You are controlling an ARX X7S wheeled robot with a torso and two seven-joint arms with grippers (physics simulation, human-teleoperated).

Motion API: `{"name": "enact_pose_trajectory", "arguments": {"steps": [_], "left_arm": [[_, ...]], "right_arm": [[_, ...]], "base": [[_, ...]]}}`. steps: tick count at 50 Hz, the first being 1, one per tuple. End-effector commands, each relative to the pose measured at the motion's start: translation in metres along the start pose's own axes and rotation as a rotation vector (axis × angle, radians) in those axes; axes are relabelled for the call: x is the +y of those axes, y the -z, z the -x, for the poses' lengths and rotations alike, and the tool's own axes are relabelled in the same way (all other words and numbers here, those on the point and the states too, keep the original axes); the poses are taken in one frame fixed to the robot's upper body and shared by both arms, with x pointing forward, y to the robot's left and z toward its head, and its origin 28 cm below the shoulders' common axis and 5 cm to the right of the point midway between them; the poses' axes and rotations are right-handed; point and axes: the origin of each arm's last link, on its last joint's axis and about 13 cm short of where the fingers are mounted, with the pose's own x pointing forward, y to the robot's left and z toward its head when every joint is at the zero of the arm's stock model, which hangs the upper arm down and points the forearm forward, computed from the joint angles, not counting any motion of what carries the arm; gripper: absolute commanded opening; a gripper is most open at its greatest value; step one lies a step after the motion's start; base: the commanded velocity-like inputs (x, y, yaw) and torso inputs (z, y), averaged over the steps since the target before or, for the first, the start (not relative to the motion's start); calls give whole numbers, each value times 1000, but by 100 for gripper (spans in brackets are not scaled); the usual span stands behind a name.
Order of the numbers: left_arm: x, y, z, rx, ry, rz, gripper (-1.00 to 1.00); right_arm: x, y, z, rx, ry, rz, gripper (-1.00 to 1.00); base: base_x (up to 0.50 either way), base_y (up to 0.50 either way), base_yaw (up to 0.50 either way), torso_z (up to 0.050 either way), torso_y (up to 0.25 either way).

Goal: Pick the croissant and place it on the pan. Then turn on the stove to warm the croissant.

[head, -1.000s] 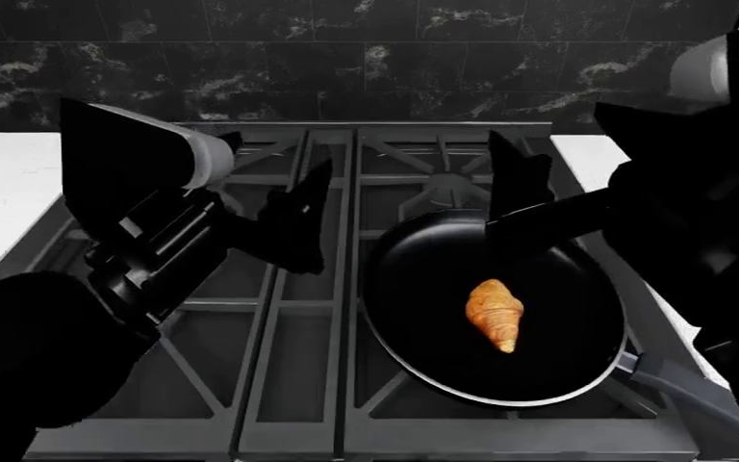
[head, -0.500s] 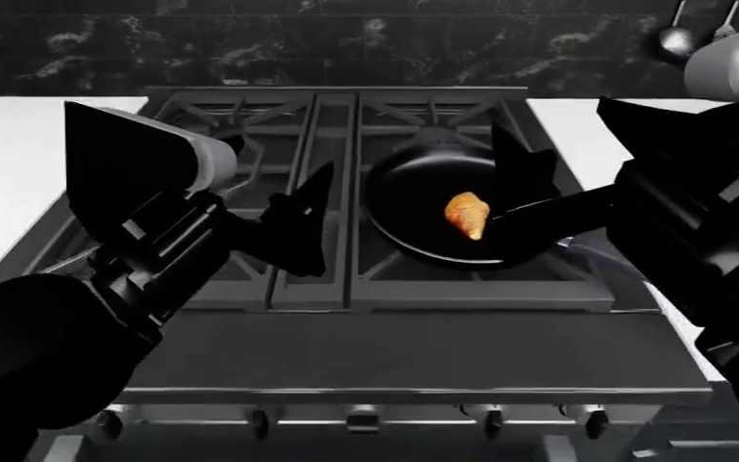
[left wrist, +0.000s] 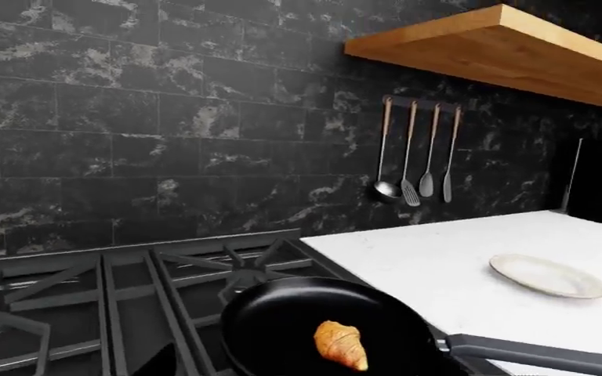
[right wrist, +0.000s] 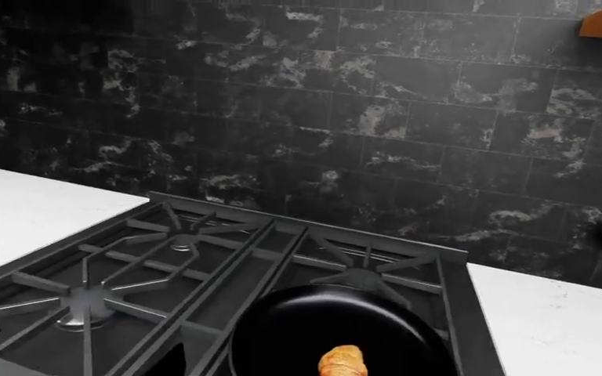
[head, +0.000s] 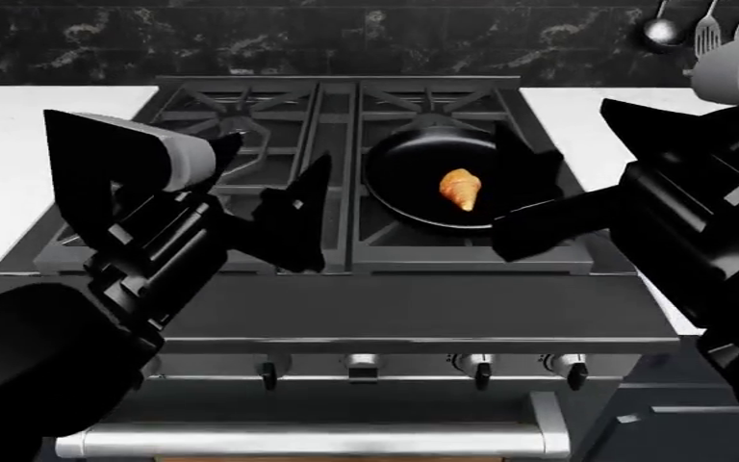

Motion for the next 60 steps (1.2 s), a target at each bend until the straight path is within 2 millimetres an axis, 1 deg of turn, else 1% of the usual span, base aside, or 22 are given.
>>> {"name": "enact_pose_trajectory", "arguments": {"steps": [1,7,13,20,27,31,33,35,36,37,44,48,56,60], "left_arm": [[-5,2,3,-76,11,66,100],[-7,4,4,-109,0,32,100],[-6,6,5,-147,-20,2,100],[-5,11,12,-210,-53,-35,100],[-5,22,21,-269,-96,-72,100],[-5,26,27,-305,-115,-87,100],[-5,29,30,-311,-130,-86,100],[-5,32,33,-325,-146,-93,100],[-4,33,35,-331,-152,-93,100],[-4,35,36,-341,-163,-95,100],[0,47,39,-373,-220,-105,100],[2,50,40,-389,-237,-90,100],[1,51,44,-401,-237,-55,100],[0,52,46,-402,-241,-38,100]], "right_arm": [[0,3,4,-17,12,7,100],[0,4,11,-37,22,17,100],[1,5,19,-65,36,15,100],[7,8,36,-118,68,27,100],[14,20,53,-155,83,41,100],[16,27,55,-154,83,78,100],[17,28,55,-163,80,76,100],[27,30,61,-171,52,11,100],[27,33,66,-196,79,21,100],[25,39,69,-197,105,88,100],[26,54,80,-291,147,82,100],[22,55,86,-323,175,64,100],[18,57,95,-334,192,52,100],[17,58,95,-320,199,60,100]], "base": [[0,0,0,0,0],[0,0,0,-5,0],[0,0,0,-49,-27],[0,0,0,-50,-29],[0,0,0,-50,-29],[0,0,0,-50,-29],[0,0,0,-50,-29],[0,0,0,-50,-29],[0,0,0,-50,-29],[0,0,0,-50,-29],[0,0,0,-50,-30],[0,0,0,-50,-24],[0,0,0,-50,-6],[0,0,0,-50,0]]}}
